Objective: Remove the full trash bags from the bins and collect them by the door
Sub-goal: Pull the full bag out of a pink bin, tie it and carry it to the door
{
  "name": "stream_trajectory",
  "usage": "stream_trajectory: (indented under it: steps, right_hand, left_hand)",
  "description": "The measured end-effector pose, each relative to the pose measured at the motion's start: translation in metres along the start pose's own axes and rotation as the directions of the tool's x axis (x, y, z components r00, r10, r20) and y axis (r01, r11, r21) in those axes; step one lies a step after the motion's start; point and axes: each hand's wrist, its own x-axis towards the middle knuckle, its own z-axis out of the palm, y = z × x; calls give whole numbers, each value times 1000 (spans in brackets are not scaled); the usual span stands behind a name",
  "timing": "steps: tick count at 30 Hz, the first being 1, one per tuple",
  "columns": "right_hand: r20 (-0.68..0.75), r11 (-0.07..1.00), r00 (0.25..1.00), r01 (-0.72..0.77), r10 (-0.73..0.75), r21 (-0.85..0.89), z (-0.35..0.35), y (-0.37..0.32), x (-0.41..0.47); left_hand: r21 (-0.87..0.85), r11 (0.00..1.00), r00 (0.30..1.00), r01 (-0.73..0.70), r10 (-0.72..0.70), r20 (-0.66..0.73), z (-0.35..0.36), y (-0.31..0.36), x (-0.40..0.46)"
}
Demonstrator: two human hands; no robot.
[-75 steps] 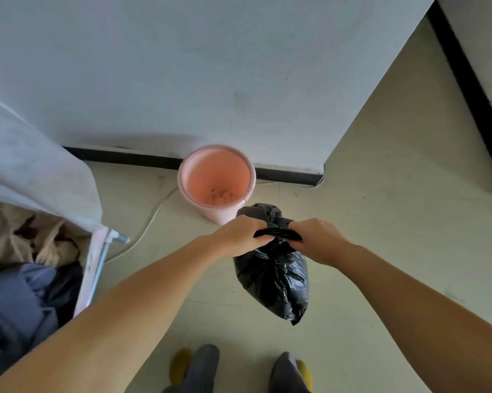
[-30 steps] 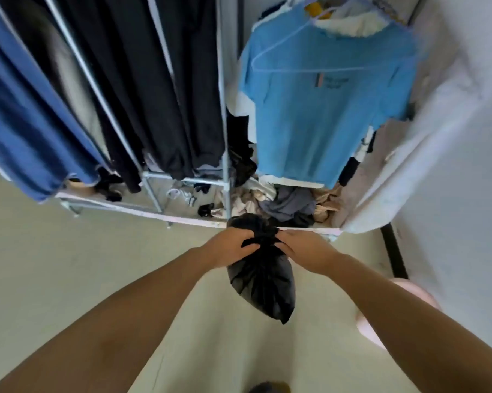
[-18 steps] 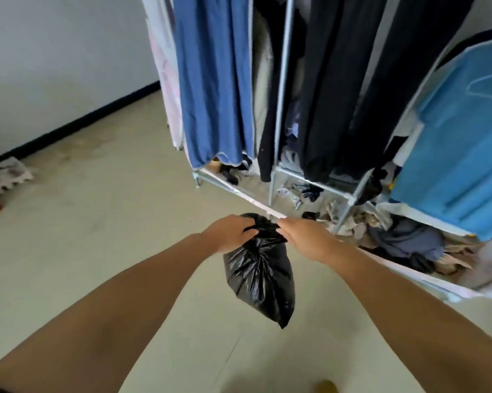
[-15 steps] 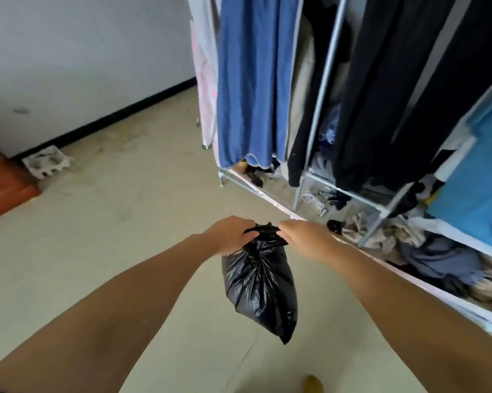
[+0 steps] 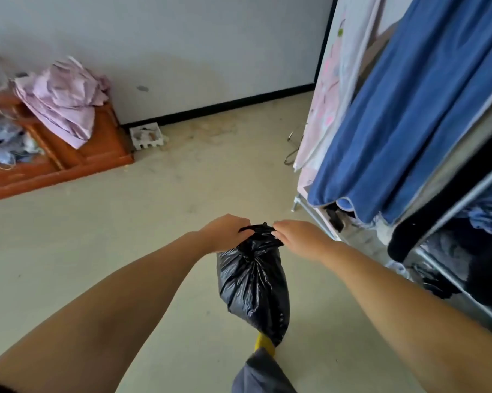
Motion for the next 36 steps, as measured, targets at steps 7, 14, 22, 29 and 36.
stream_trajectory:
  steps: [7,14,22,29,36]
  right_hand:
    - [20,996,996,82,-82,-18,-49,83,141]
    - [-32,991,990,136,-136,-6,-83,149,271]
    - [-35,999,998,52,-52,7,-114,216,454]
    - [-27,1000,1000,4,-4,20,-149,265,586]
    - [-35,1000,999,7,-6,21,-174,355,727]
  left_hand:
    - [-78,993,993,87,-93,-73,-66,-47,116]
    - [-85,987,987,136,-142,-69,-129,-108,228]
    - [2,997,995,74,-74,-63,-209,-222,383]
    - [11,1000,1000,10,-10,8,-284,-302,512]
    - [7,1000,1000,-13,13,22,-336,-373,662]
